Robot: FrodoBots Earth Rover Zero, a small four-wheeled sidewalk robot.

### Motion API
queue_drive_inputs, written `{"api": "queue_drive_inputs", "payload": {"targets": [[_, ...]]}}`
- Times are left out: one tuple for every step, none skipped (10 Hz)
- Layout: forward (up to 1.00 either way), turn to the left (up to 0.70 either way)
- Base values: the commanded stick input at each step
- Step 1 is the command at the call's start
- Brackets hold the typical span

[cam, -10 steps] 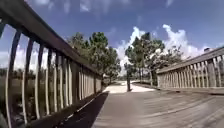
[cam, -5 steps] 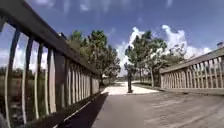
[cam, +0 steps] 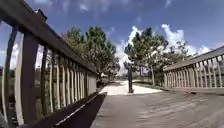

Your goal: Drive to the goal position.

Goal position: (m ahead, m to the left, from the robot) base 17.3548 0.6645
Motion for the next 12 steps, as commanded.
{"api": "queue_drive_inputs", "payload": {"targets": [[0.85,0.0],[0.85,0.0],[0.85,0.0],[0.85,0.0],[0.85,0.0],[0.85,0.0],[0.85,0.0],[0.85,0.0],[0.85,0.0],[0.85,0.0],[0.85,0.0],[0.85,0.0]]}}
